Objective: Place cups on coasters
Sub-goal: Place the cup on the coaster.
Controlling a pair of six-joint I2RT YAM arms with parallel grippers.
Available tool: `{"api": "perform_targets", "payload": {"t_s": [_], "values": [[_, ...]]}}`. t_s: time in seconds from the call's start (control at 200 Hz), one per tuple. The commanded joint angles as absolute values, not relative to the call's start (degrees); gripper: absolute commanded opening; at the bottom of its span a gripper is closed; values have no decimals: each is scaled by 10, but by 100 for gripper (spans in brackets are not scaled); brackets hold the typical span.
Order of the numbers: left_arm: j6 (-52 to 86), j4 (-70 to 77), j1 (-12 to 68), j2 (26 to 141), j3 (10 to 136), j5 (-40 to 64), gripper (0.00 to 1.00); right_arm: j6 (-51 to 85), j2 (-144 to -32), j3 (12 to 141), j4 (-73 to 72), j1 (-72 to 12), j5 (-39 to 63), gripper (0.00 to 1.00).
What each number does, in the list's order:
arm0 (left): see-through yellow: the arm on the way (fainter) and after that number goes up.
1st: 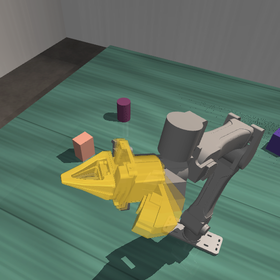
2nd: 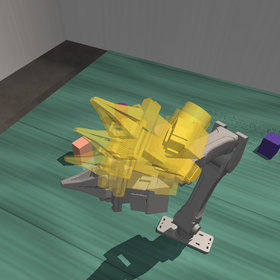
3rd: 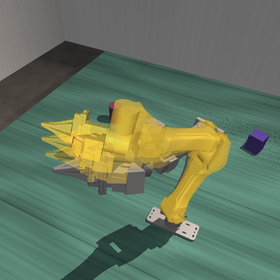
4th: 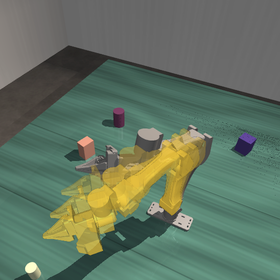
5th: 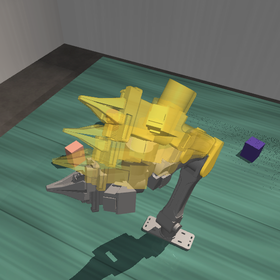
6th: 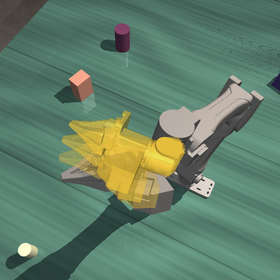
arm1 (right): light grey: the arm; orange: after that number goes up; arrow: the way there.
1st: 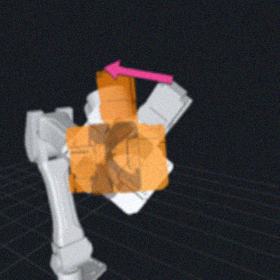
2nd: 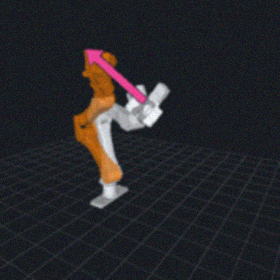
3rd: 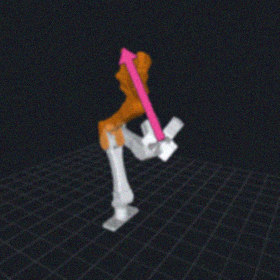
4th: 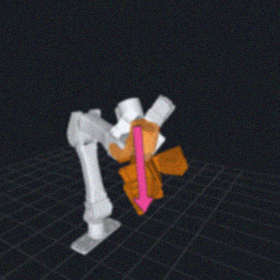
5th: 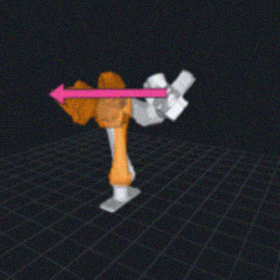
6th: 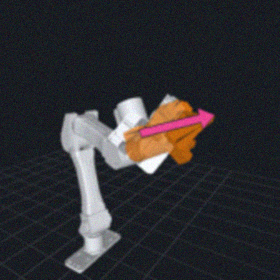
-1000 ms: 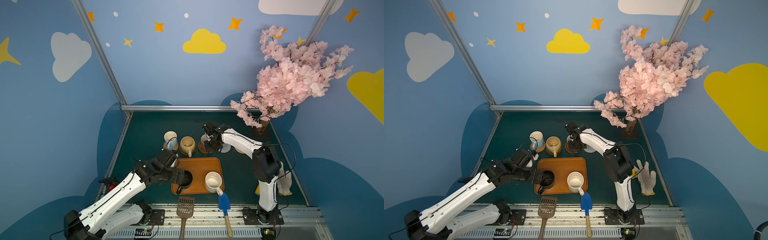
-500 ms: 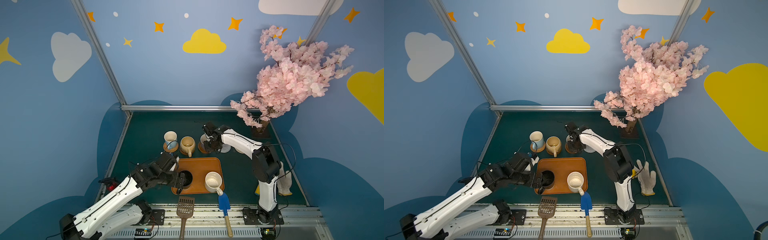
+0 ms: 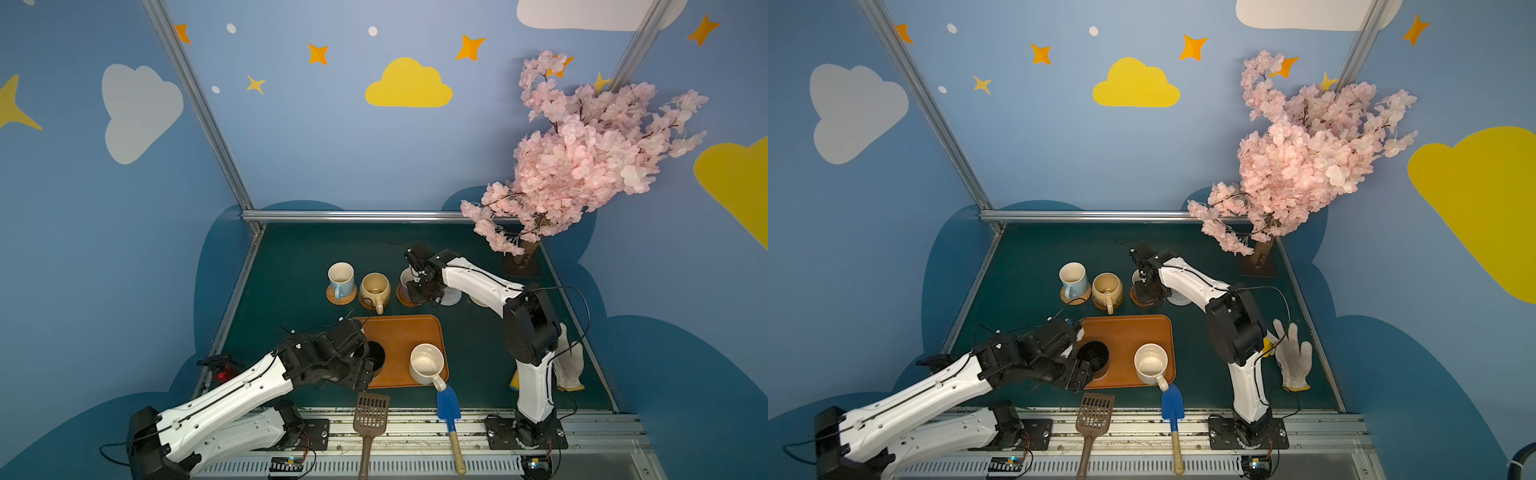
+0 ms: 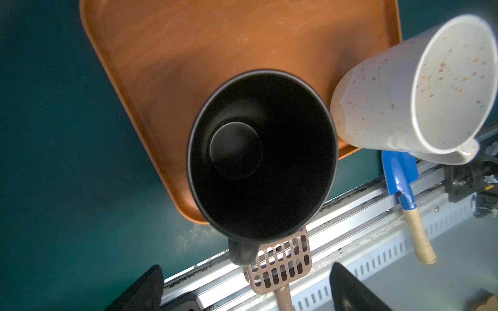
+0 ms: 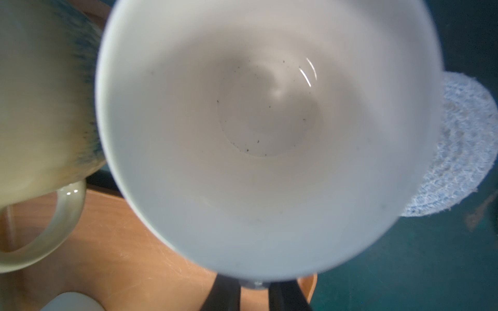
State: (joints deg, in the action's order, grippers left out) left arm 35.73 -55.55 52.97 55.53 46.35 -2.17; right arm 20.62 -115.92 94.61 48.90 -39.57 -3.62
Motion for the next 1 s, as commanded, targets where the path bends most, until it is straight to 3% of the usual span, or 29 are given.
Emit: {"api": "perform_targets", "payload": {"t_s": [0.0, 0.105, 0.245, 0.541, 0.631, 0.996], "values": [[374, -535, 542, 563, 454, -38, 94, 212, -1159, 954, 482, -396, -31, 16], [383, -526, 550, 566, 449, -43, 92, 214, -1155, 953, 478, -396, -23, 38], [391, -520, 565, 569, 445, -48, 83, 219, -1147, 954, 479, -397, -19, 50], [406, -511, 596, 595, 437, -57, 78, 233, -1111, 932, 478, -397, -29, 52], [412, -515, 601, 605, 432, -79, 66, 234, -1083, 911, 465, -397, -35, 53], [400, -484, 602, 641, 424, -115, 45, 235, -1006, 852, 446, -397, -60, 53]]}}
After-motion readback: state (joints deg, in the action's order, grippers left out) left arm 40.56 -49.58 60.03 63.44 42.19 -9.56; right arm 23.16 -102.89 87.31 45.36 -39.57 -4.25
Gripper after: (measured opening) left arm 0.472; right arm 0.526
